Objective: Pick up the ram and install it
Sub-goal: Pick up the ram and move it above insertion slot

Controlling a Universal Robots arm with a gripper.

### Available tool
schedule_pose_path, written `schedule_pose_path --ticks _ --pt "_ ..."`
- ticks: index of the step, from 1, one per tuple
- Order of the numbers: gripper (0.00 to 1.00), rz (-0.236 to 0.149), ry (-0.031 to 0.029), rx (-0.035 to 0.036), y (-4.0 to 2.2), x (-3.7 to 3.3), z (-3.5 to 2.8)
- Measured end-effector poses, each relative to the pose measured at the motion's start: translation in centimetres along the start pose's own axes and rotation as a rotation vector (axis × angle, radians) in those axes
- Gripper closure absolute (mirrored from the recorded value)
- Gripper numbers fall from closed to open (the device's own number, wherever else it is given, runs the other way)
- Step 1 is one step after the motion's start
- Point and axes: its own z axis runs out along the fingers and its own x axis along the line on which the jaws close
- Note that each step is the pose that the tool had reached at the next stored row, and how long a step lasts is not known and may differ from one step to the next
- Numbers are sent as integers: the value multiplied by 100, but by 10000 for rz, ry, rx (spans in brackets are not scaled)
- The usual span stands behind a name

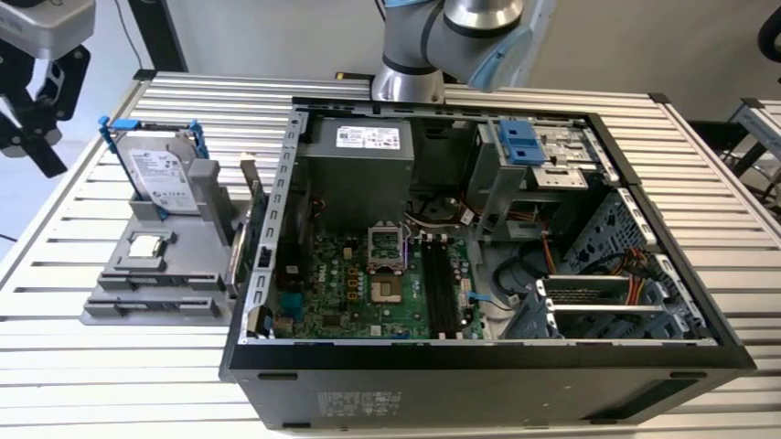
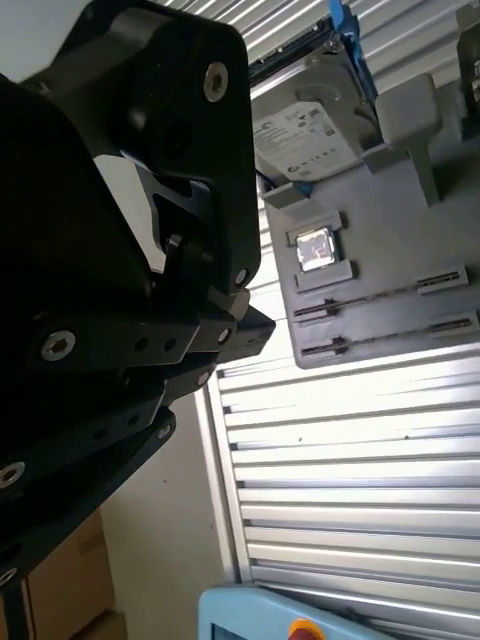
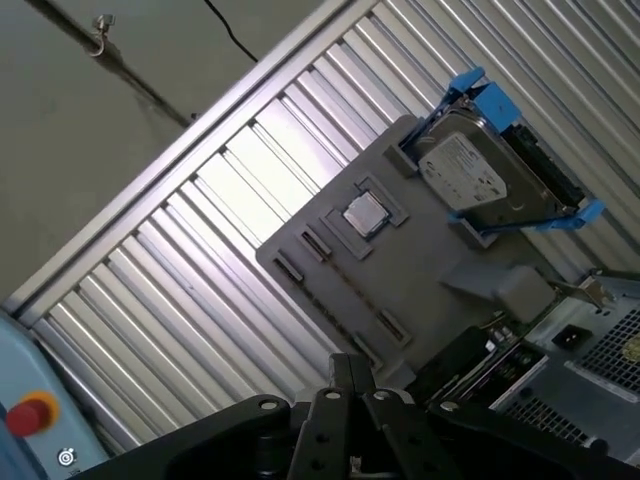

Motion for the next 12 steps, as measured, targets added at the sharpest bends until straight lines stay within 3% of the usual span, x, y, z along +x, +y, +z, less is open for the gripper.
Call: schedule_pose_path --ticks 12 --pt "100 -1301 70 -18 6 5 -9"
